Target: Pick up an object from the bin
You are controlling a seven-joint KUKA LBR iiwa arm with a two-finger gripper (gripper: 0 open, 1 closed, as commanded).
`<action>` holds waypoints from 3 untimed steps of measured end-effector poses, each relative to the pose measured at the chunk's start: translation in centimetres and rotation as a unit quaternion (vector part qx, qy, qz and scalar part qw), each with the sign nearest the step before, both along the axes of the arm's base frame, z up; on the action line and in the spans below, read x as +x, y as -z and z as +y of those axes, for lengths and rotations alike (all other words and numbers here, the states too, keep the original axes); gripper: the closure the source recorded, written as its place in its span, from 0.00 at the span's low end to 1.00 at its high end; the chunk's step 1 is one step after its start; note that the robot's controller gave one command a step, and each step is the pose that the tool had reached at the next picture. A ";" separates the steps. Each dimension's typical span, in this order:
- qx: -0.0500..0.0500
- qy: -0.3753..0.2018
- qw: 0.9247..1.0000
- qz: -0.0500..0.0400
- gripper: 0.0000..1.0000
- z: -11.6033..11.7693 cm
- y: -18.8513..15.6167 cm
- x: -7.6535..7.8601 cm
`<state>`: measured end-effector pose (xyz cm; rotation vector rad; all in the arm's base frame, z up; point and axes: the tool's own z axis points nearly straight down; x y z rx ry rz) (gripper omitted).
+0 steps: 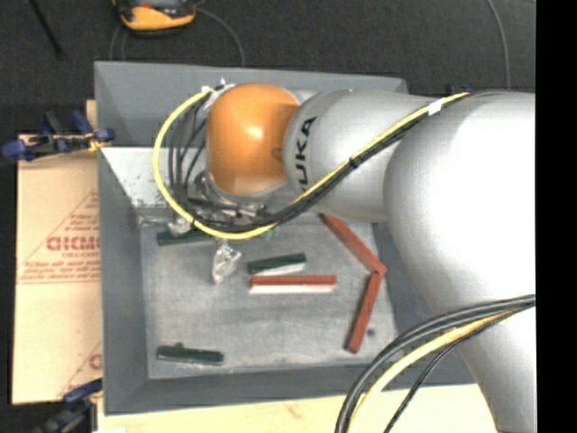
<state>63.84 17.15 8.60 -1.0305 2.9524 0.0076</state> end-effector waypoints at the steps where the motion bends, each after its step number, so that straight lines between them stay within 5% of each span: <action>1: 0.004 -0.005 1.000 -0.007 0.00 -1.6 0.2 1.2; 2: -0.004 -0.078 0.997 0.005 0.00 -6.5 -3.5 -0.4; 3: -0.005 -0.110 0.994 -0.002 0.00 -8.3 -5.0 -1.1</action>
Offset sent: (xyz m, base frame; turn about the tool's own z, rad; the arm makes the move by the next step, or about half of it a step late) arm -0.0127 -0.1095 0.0859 -0.2751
